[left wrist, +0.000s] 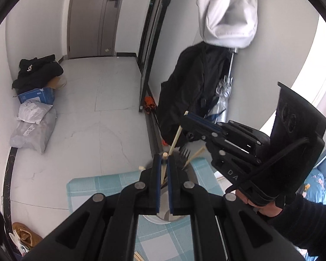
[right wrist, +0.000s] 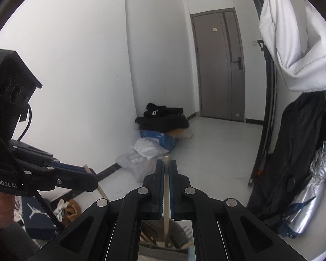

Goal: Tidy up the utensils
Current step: 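Lower both chopsticks into the caddy and open both grippers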

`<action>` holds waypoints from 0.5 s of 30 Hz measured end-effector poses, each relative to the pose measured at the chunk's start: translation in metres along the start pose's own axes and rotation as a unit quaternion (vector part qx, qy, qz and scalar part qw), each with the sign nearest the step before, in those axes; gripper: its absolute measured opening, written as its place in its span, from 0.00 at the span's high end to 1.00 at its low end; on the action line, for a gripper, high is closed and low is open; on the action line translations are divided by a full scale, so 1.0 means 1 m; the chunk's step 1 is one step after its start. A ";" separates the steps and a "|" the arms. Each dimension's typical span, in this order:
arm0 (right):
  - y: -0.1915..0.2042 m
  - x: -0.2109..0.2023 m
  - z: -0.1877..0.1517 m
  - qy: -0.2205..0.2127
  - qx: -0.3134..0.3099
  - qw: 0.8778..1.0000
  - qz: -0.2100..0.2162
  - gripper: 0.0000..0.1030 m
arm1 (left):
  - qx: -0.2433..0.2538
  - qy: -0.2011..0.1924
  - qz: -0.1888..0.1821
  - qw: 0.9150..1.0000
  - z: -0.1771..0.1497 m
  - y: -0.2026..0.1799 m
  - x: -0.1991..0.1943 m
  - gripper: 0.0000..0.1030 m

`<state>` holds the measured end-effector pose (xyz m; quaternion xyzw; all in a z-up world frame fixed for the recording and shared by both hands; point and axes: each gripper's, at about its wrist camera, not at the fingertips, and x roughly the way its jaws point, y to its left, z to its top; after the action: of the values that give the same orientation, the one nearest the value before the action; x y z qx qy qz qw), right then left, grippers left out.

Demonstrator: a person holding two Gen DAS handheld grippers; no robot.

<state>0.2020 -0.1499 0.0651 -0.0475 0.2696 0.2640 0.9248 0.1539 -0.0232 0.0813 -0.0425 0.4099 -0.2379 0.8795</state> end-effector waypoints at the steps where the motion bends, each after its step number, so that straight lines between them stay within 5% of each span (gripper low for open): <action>1: -0.001 0.003 -0.006 0.014 0.003 1.000 0.005 0.96 | 0.003 0.002 0.000 1.000 -0.003 -0.001 0.003 0.98; 5: -0.011 0.014 -0.028 0.074 0.045 0.996 0.021 0.94 | -0.028 0.001 -0.017 0.999 -0.009 0.004 0.011 0.97; 12: -0.024 -0.019 -0.039 0.075 0.077 0.994 0.008 0.92 | -0.040 -0.023 -0.005 0.999 -0.017 0.005 -0.007 0.96; 15: -0.029 -0.036 -0.038 0.069 0.096 0.993 0.002 0.77 | -0.037 -0.026 0.002 0.999 -0.020 0.003 -0.016 0.81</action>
<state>0.1727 -0.2001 0.0498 0.0241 0.3571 0.2343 0.9039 0.1311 -0.0112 0.0784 -0.0800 0.3957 -0.2201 0.8880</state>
